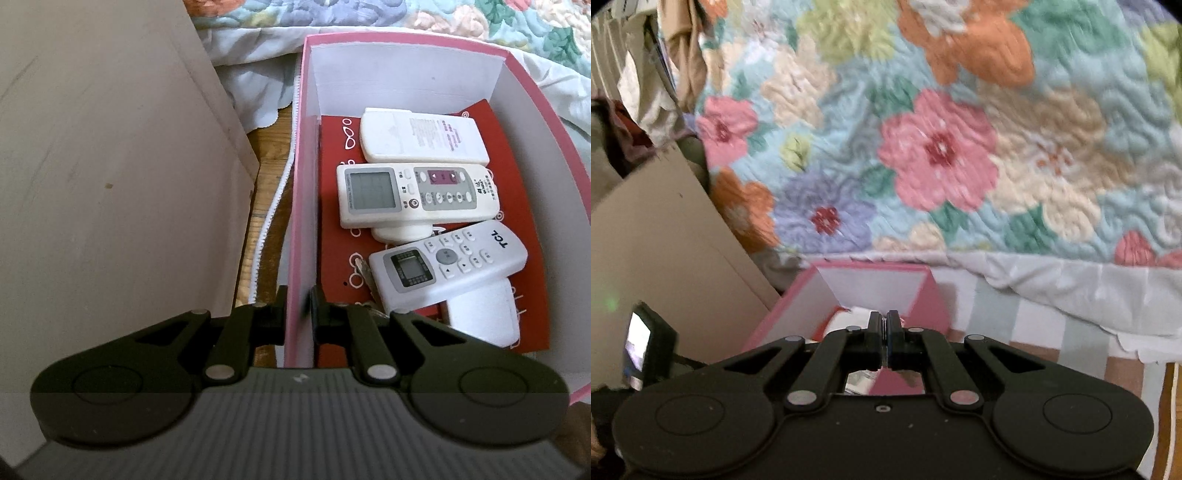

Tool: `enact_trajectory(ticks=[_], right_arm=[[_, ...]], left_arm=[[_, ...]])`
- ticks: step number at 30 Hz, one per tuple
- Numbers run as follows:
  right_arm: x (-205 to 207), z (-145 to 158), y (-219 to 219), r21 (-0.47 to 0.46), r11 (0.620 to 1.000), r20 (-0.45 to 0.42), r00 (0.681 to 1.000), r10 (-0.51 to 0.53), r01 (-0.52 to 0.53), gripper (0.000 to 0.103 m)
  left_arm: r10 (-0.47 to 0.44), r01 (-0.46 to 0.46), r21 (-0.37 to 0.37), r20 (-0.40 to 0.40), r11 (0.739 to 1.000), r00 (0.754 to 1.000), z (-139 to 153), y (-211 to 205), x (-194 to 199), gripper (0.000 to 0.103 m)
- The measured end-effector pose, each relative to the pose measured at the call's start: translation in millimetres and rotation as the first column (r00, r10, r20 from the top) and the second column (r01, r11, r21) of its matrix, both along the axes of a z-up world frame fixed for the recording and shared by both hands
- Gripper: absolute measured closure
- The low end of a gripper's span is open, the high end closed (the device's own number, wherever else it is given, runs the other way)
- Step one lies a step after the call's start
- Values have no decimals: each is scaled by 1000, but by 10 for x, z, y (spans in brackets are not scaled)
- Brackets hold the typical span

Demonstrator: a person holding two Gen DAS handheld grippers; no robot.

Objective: Organize rigid objects
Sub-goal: 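Drop the key ring into the box beside the TCL remote, right tool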

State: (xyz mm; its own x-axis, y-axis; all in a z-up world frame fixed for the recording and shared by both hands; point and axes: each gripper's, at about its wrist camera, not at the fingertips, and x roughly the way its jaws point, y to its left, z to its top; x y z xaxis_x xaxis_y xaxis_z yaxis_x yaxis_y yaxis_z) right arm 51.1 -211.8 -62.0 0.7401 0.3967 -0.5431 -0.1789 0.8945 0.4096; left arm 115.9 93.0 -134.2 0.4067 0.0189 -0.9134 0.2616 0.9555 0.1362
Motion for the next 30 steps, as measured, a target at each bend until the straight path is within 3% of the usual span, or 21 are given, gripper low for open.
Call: enact_trajectory(ticks=[7, 13, 18, 24, 28, 30], right_arm=[[-27, 255, 353, 19, 998, 47, 997, 64, -65, 99], [131, 231, 747, 114, 986, 30, 992, 120, -123, 99], [306, 45, 1067, 162, 975, -56, 985, 165, -154, 99], [504, -402, 1319, 283, 952, -210, 961, 177, -114, 98], [664, -648, 1389, 288, 952, -314, 929, 196, -103, 94], [671, -653, 1341, 286, 955, -322, 931, 174, -80, 92]], left_arm=[[-14, 14, -14, 13, 1000, 1000, 18, 25, -39, 94], [-20, 21, -20, 27, 1000, 999, 35, 33, -75, 94], [-21, 22, -51, 29, 998, 999, 49, 92, -86, 94], [-18, 20, -71, 29, 997, 999, 51, 128, -109, 96], [-34, 36, -68, 30, 997, 999, 42, 125, -124, 97], [-37, 38, -67, 29, 997, 999, 31, 126, -111, 97]])
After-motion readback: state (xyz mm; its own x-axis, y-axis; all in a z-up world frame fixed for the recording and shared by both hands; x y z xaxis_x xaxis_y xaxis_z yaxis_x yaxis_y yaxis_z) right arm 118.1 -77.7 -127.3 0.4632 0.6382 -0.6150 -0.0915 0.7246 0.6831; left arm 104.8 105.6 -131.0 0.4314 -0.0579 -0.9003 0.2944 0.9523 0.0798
